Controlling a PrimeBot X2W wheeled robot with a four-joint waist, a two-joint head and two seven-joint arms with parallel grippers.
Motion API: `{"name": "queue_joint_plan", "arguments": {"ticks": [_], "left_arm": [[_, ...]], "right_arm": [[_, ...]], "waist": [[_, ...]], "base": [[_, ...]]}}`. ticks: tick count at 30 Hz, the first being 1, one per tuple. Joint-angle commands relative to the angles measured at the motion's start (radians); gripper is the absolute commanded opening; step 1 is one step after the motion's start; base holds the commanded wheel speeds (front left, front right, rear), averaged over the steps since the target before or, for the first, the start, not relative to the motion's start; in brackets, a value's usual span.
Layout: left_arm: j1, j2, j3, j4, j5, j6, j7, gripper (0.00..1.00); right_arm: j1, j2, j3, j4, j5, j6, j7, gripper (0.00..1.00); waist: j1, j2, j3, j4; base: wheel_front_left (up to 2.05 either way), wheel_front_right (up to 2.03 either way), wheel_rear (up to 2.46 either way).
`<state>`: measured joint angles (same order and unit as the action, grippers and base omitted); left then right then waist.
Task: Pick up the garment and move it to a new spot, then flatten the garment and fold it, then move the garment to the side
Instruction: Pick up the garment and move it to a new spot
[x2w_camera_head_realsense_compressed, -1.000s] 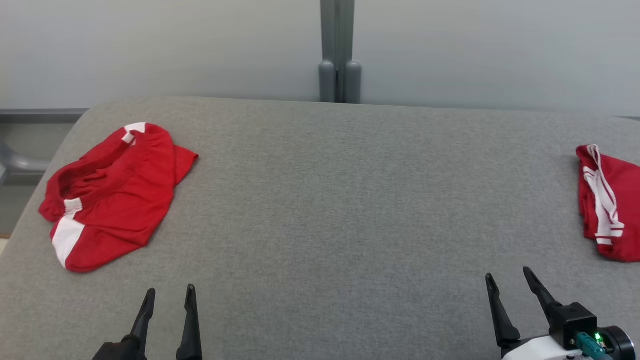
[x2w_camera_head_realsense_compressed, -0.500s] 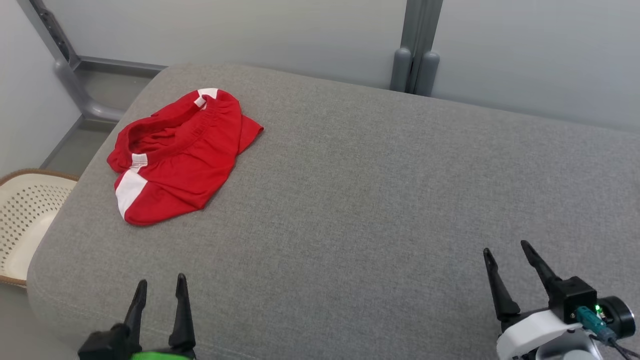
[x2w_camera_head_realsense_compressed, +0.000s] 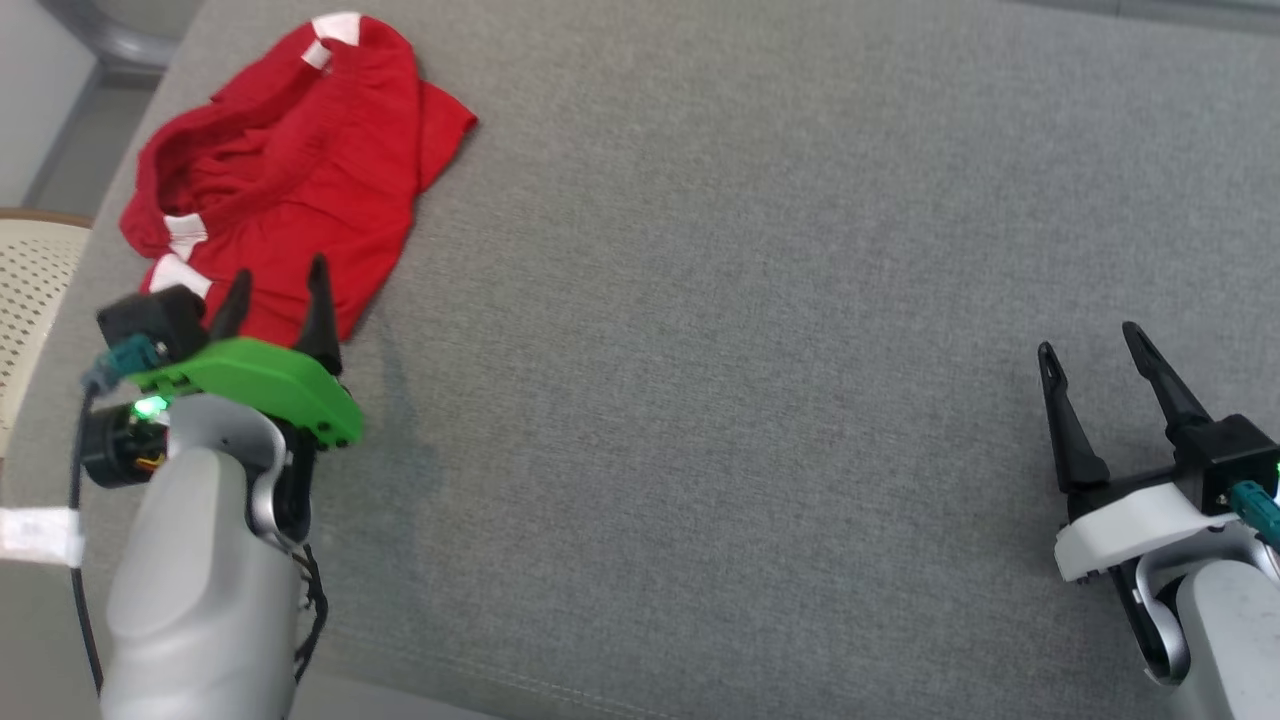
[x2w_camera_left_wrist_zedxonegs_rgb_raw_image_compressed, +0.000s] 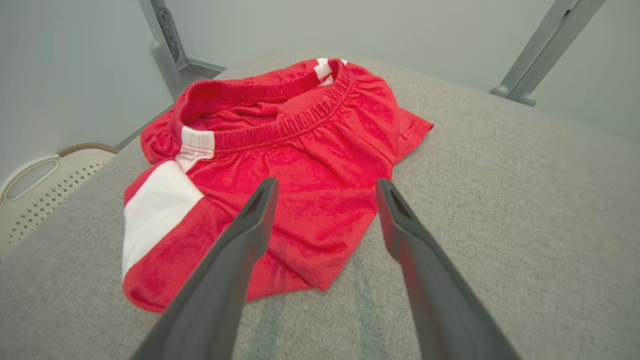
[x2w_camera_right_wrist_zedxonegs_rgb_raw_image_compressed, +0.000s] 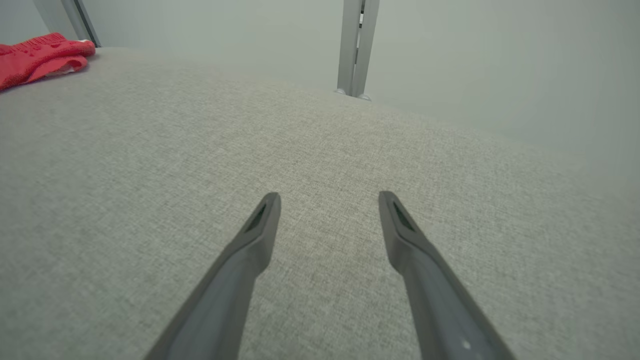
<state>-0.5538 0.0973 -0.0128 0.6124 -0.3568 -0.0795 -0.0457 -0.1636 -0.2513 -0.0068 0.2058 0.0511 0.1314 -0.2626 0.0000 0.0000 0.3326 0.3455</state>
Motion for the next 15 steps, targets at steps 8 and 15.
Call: {"name": "queue_joint_plan", "arguments": {"ticks": [8, 15], "left_arm": [[-0.197, 0.083, 0.069, 0.356, -0.061, 0.039, 0.079, 0.00], [-0.191, 0.106, 0.036, 0.364, -0.042, -0.023, -0.022, 0.00]], "right_arm": [[-0.043, 0.013, 0.000, 0.056, 0.016, -0.002, 0.005, 1.00], [0.041, 0.065, -0.027, 0.091, 0.031, -0.002, 0.008, 1.00]], "waist": [[0.0000, 0.0000, 0.235, -0.184], [0.0000, 0.0000, 0.108, -0.182]], "base": [[0.00, 0.00, 0.00], [0.00, 0.00, 0.00]]}}
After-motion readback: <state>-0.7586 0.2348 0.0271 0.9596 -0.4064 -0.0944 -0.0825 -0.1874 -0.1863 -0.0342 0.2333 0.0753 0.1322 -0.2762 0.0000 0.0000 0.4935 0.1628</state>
